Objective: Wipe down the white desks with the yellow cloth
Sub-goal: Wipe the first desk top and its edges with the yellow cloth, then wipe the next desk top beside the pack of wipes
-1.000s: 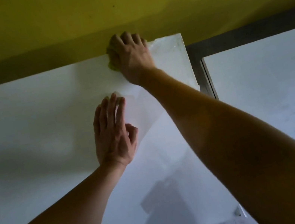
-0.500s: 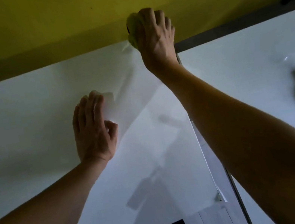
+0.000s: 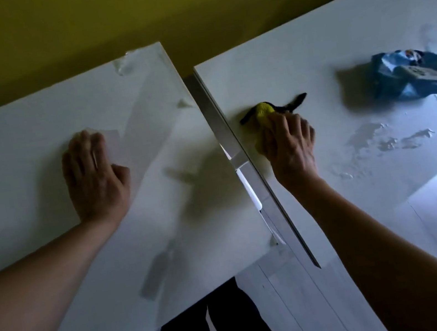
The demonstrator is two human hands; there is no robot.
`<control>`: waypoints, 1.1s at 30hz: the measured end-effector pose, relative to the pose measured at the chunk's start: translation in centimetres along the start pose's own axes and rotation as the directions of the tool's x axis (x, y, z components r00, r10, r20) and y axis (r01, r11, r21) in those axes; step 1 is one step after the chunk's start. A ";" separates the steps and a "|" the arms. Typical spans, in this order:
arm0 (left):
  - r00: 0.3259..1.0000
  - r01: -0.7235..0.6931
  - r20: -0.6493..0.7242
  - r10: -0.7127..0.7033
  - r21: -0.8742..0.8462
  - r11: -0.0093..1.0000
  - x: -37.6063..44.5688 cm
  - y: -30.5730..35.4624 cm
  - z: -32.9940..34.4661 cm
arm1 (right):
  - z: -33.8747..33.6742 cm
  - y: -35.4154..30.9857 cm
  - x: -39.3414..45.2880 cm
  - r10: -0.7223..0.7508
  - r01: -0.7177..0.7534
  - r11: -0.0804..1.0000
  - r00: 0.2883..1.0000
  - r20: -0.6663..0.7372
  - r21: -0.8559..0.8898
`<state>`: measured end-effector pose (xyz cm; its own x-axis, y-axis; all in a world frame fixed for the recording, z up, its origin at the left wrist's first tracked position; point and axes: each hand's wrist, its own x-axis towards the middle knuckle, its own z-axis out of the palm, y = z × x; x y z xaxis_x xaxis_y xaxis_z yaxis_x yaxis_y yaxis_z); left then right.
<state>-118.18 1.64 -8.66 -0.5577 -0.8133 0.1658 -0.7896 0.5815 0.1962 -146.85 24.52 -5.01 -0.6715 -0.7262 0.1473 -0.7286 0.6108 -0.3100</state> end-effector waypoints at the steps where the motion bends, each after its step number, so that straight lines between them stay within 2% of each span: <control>1: 1.000 0.020 0.011 -0.020 0.002 1.000 -0.1 0.3 0.0 | 0.0 0.8 -1.2 0.002 -0.001 1.000 0.999 0.039 -0.006; 3: 0.999 0.037 0.041 -0.036 -0.027 0.999 -0.7 1.3 0.0 | 0.0 1.7 -2.5 0.003 -0.008 0.999 0.993 0.119 0.038; 4: 0.999 0.001 0.047 0.001 -0.047 0.999 -1.5 2.3 -0.2 | -0.1 1.9 -2.7 0.012 -0.022 0.997 0.988 0.155 0.069; 6: 0.987 -0.147 0.052 0.154 -0.119 0.982 -4.2 5.0 -0.6 | -0.3 1.9 -2.4 0.011 -0.033 0.994 0.979 0.205 0.103; 8: 0.945 -0.292 0.084 0.316 -0.220 0.931 -8.1 9.1 -1.1 | -0.7 2.0 -2.3 -0.029 0.004 0.994 0.973 0.229 0.112; 11: 0.901 -0.358 0.138 0.412 -0.300 0.884 -14.4 16.3 -1.7 | -1.4 3.2 -2.8 -0.119 0.092 0.988 0.967 0.225 0.128; 15: 0.912 -0.294 0.195 0.360 -0.300 0.907 -20.5 24.7 -1.2 | -2.3 6.0 -4.3 -0.250 0.229 0.965 0.951 0.183 0.128; 19: 0.936 -0.220 0.217 0.277 -0.256 0.941 -23.8 30.8 -0.1 | -3.5 9.8 -6.4 -0.321 0.296 0.942 0.931 0.172 0.156; 23: 0.975 -0.063 0.187 0.118 -0.276 0.959 -24.8 36.3 1.4 | -5.0 13.7 -9.3 -0.375 0.350 0.924 0.909 0.182 0.157; 26: 0.991 -0.003 0.129 0.040 -0.279 0.960 -25.1 37.8 3.3 | -5.6 16.6 -11.3 -0.360 0.336 0.929 0.917 0.173 0.155; 30: 0.998 -0.008 0.052 0.021 -0.245 0.969 -24.6 37.8 5.2 | -4.8 18.0 -11.7 -0.380 0.351 0.910 0.919 0.108 0.218; 33: 1.000 -0.021 -0.011 0.019 -0.187 0.982 -23.3 37.3 5.7 | -4.0 17.6 -10.7 -0.398 0.364 0.902 0.910 0.115 0.233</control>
<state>-136.09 42.21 -10.72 -0.5700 -0.8016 0.1806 -0.7159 0.5924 0.3696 -153.05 44.33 -8.27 -0.3062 -0.9402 0.1495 -0.8699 0.2125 -0.4450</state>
